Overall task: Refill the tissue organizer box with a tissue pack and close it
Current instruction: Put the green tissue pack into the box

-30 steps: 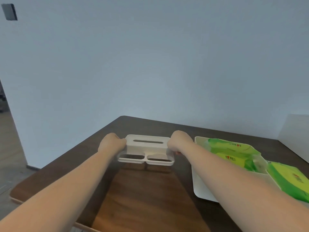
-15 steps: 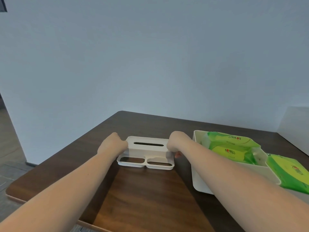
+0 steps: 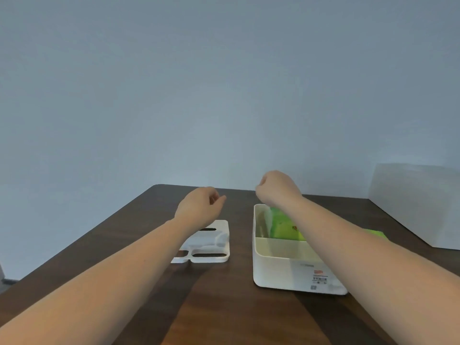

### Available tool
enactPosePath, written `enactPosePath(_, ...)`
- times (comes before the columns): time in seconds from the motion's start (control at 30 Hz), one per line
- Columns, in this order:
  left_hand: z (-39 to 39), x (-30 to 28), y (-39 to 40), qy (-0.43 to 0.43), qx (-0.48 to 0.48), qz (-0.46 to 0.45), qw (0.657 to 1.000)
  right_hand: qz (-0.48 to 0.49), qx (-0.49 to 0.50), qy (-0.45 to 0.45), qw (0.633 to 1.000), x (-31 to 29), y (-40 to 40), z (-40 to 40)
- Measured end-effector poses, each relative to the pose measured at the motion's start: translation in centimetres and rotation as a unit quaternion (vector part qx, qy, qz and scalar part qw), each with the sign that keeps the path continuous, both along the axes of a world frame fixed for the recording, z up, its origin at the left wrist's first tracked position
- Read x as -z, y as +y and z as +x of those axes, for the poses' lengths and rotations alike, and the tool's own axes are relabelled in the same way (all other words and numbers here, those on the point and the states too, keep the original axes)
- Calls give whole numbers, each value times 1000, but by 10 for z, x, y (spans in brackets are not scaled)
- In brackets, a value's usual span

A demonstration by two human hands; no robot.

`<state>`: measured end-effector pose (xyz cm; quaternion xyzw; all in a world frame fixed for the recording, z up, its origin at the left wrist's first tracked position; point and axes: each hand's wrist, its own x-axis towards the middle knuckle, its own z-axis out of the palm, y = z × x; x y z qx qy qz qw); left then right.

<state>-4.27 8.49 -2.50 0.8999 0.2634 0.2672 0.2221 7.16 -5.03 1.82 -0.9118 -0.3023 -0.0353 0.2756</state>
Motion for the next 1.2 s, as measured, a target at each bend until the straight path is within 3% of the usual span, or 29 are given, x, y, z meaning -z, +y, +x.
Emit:
enactPosePath(0.1, 14, -4, -31, 1, 79, 5, 997, 6, 64, -16, 998, 5, -44, 25)
enactPosePath(0.2, 26, -3, -52, 62, 147, 25, 987, -30, 141, 1, 990, 14, -89, 41)
enactPosePath(0.33, 39, -5, -69, 158, 154, 96, 971, -107, 223, 64, 967, 35, -136, 58)
enactPosePath(0.47, 48, 1, -80, 190, 143, 138, 961, -190, 216, 120, 950, 63, -156, 77)
enactPosePath(0.63, 56, 8, -87, 194, 134, 162, 958, -223, 194, 137, 945, 70, -156, 74)
enactPosePath(0.77, 59, 10, -90, 146, 126, 149, 970, -223, 202, 156, 941, 75, -153, 81)
enactPosePath(0.93, 60, -9, -85, 8, 98, 70, 993, -191, 212, 141, 948, 78, -155, 87)
enactPosePath(1.2, 55, -34, -49, -163, -16, 4, 987, -129, 202, 104, 965, 66, -155, 100)
